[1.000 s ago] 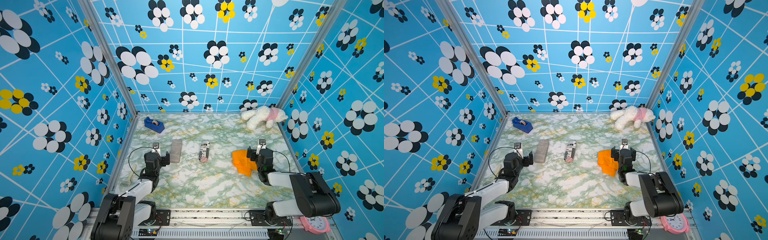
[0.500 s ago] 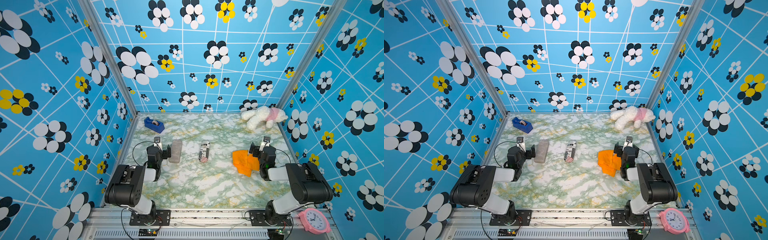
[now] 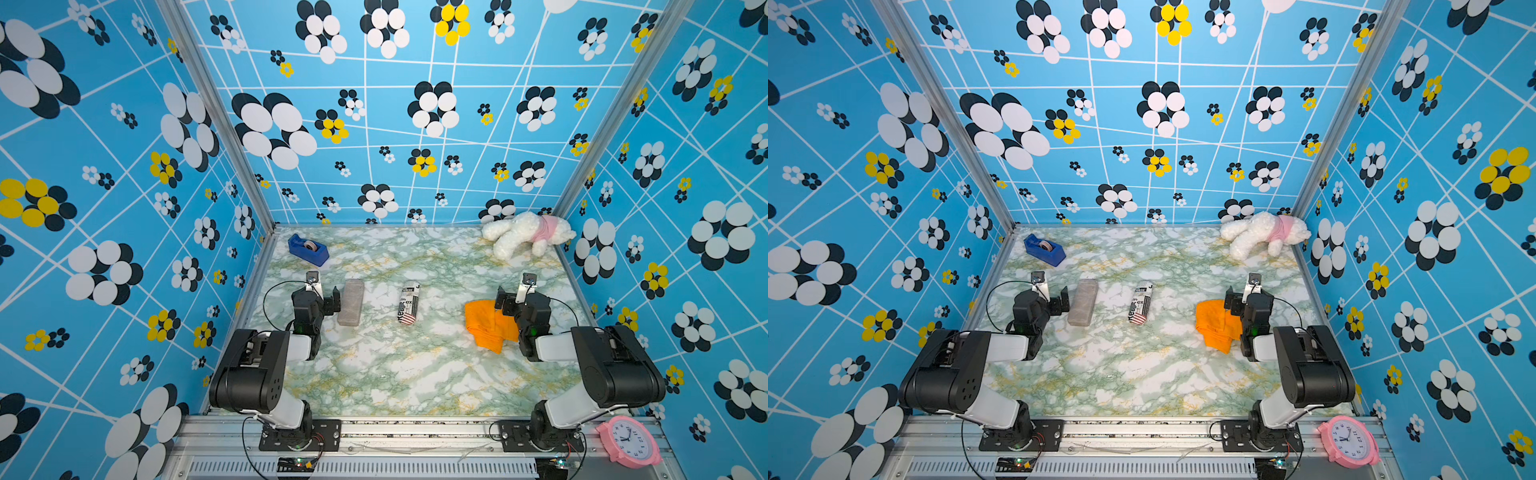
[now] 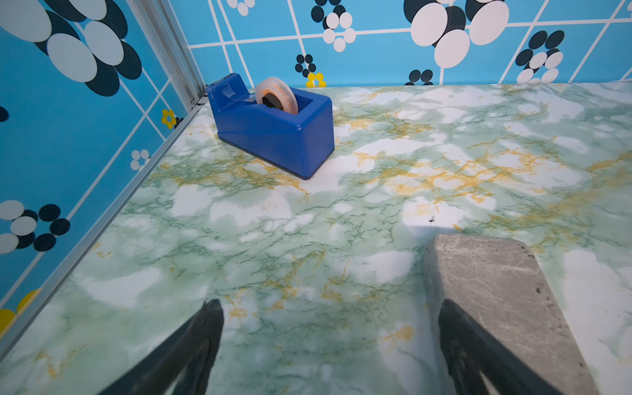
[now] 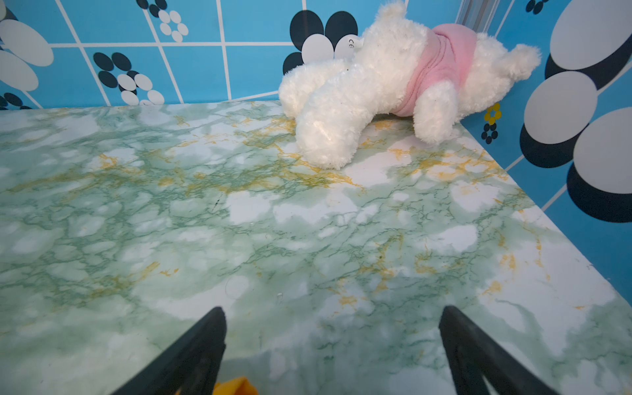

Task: Wipe the eyeglass case
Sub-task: Reset both arms

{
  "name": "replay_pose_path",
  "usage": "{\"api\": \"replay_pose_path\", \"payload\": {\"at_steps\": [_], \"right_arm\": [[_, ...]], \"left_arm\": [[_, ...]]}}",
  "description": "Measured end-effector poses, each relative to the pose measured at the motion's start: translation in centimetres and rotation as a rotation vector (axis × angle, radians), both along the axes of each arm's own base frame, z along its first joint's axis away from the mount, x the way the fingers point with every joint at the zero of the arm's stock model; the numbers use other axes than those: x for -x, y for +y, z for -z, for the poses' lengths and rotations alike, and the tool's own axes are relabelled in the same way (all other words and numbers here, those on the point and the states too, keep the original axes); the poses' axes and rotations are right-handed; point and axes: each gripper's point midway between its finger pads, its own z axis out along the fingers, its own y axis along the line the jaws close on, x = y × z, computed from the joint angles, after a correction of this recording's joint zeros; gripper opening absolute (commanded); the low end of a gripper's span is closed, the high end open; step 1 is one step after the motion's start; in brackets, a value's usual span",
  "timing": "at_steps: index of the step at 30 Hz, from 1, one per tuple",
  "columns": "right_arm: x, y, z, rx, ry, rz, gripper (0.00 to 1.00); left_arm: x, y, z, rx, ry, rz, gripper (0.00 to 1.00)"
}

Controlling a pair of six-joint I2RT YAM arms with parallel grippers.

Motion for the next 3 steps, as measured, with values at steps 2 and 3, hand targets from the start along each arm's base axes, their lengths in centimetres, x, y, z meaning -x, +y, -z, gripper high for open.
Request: {"api": "replay_pose_path", "payload": {"at_steps": [2,3], "right_arm": [[-0.03,0.10,-0.02,-0.002,-0.001,-0.005,1.00],[-0.03,0.11,-0.02,-0.002,-0.001,-0.006,1.00]], "left_arm": [[0.00,0.00,0.01,0.000,0.000,0.000,0.99],[0.01,0.00,0.02,0.000,0.001,0.000,0.99]]}}
